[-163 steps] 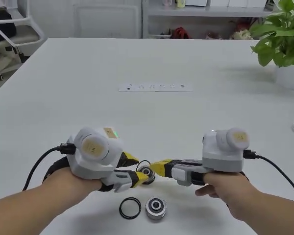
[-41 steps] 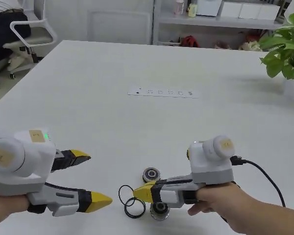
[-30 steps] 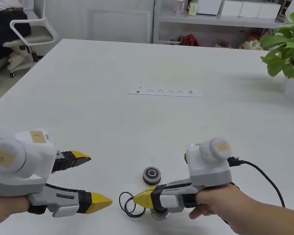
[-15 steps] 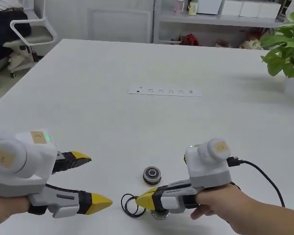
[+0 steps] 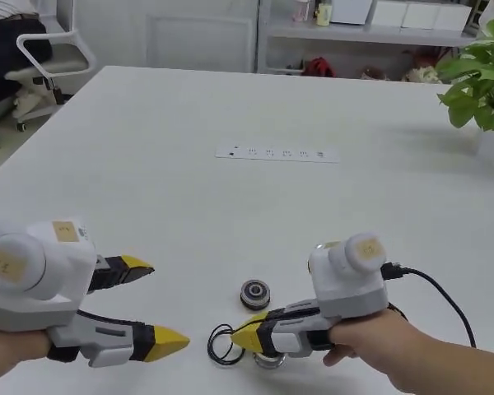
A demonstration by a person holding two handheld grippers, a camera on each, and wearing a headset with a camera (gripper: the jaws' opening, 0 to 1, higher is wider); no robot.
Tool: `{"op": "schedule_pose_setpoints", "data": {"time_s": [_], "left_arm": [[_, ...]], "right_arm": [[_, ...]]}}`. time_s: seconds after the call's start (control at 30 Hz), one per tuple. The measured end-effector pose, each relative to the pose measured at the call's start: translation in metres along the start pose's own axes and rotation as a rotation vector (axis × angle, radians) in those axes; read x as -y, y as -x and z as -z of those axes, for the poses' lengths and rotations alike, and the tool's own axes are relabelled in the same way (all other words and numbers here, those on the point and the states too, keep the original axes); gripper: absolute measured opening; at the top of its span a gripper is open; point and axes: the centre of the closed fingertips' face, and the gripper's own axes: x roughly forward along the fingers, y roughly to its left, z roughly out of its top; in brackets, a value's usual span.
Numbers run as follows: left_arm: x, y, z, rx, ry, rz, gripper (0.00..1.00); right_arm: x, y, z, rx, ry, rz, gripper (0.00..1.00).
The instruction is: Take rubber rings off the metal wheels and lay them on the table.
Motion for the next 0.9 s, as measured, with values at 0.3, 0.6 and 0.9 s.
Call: {"op": "schedule_pose_setpoints", "data": {"time_s": [0.3,0.6,0.9], "left_arm": [[0.002,-0.003,0.001,-0.008,0.003,0.011,0.66],[0.002,-0.003,-0.001,-0.009,-0.001,0.013,0.66],[0.002,-0.002,-0.001,-0.008,0.0,0.01,0.66]], "right_arm": [[0.005,0.003,-0.002,0.004,0.006,0.014,0.03],[0.011,0.012,-0.009,0.037,-0.01,0.04,0.04],[0.021,0.022,-0.023,0.093,-0.019,0.075,0.07]]}}
